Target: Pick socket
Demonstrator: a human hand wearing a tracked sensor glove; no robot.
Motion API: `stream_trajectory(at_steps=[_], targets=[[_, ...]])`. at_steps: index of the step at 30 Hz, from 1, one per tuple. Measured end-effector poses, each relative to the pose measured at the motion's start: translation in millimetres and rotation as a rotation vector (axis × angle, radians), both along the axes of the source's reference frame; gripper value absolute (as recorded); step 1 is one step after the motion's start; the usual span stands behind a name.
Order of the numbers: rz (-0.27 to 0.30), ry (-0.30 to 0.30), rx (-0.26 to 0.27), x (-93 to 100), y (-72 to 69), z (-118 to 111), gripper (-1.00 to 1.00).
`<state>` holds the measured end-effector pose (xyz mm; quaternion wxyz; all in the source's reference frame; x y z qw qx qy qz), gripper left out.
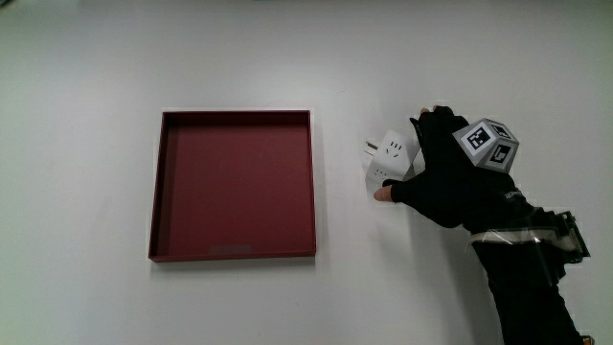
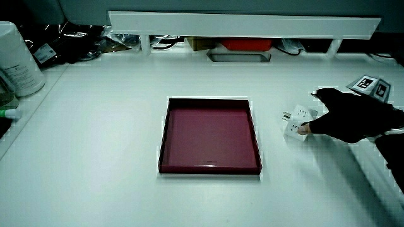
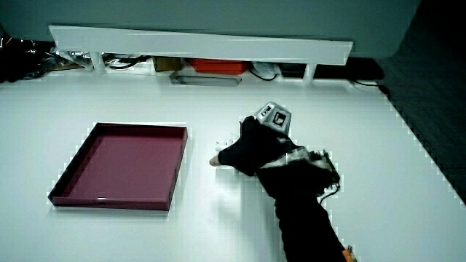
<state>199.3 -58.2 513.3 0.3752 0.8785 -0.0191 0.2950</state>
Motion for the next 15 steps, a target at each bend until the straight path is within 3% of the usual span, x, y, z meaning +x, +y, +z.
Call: stream_trajectory(at_steps=[5, 15], targets=[[0.025, -0.008, -0.001, 4.0, -0.2, 3.9, 0.38], [0.089, -0.01, 0.069, 9.4, 2.4, 5.5, 0.86]])
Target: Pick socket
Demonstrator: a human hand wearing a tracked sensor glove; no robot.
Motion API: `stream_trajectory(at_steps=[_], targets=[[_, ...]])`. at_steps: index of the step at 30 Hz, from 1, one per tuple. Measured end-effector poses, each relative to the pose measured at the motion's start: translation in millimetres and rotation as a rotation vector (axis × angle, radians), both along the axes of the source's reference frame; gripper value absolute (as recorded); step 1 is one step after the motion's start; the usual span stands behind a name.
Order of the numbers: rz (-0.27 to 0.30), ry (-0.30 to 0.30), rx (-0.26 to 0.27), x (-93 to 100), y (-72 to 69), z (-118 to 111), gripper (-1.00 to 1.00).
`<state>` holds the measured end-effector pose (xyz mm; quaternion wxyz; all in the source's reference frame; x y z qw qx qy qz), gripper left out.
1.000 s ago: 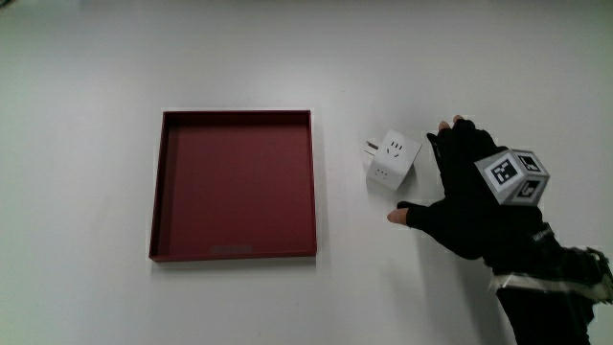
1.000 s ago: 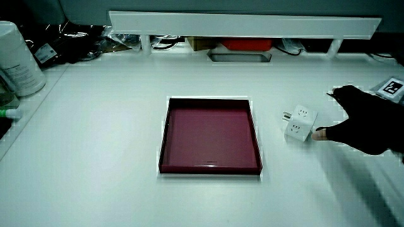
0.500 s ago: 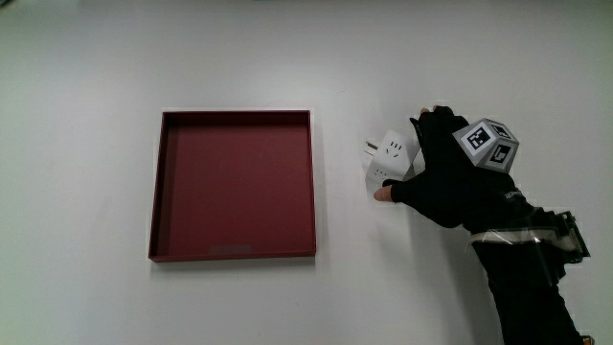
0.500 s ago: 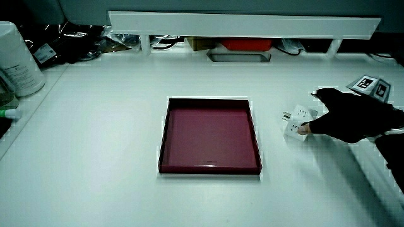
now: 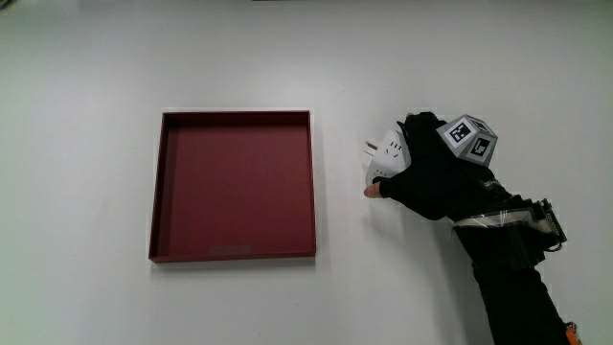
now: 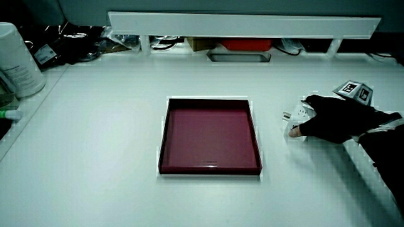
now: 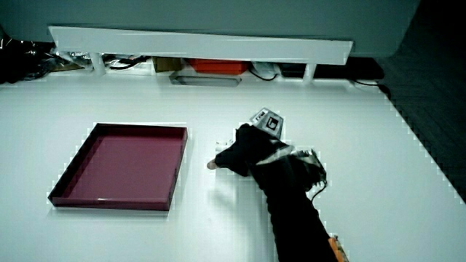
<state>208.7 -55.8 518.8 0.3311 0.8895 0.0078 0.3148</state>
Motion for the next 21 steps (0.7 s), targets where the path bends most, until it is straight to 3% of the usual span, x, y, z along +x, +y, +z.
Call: stream_trajectory(at_steps=[3, 11, 21], targets=[[0.002, -0.009, 0.024, -0.9, 0.6, -4.2, 1.0], [0.005, -0.035, 0.053, -1.4, 1.5, -8.3, 1.0], [-0.096, -0.111, 0.132, -36.0, -1.6, -49.4, 1.0]])
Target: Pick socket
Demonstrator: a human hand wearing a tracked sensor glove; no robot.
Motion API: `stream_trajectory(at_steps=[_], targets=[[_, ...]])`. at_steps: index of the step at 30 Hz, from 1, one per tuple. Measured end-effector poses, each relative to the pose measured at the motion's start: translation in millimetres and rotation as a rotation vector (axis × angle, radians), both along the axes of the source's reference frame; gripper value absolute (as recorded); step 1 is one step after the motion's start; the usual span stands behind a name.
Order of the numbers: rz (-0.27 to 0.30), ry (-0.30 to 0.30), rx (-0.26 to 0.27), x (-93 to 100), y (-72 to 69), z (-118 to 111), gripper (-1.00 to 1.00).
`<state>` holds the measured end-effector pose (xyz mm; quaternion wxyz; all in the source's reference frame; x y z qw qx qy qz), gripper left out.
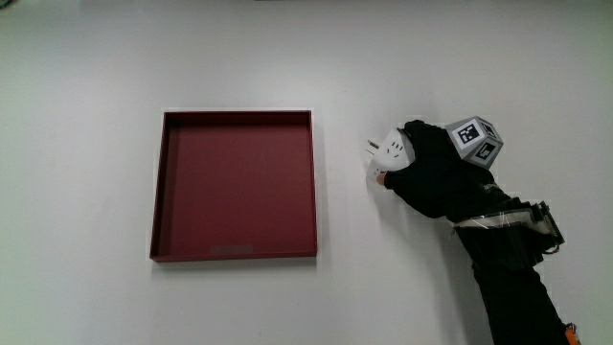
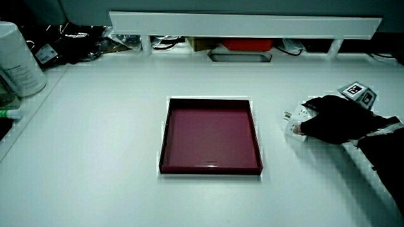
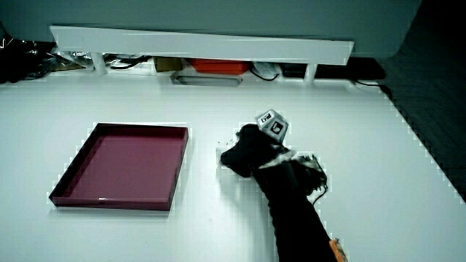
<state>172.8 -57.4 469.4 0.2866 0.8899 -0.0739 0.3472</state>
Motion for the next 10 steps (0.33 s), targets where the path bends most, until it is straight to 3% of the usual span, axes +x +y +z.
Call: stream_trajectory(at_steps=[1, 2, 4, 5, 10], targets=[[-0.018, -0.002, 0.011, -5.2, 0.2, -3.4, 1.0], [-0.029, -0.057, -0.102, -8.0, 0.3, 3.2, 1.0], [-0.054, -0.074, -0.102, -19.1, 0.5, -3.2, 1.0], [-0.064, -0.033, 0.028, -26.6, 0.2, -17.5, 1.0], [-0.127, -0.085, 0.034, -48.0, 3.2, -27.7, 1.0]])
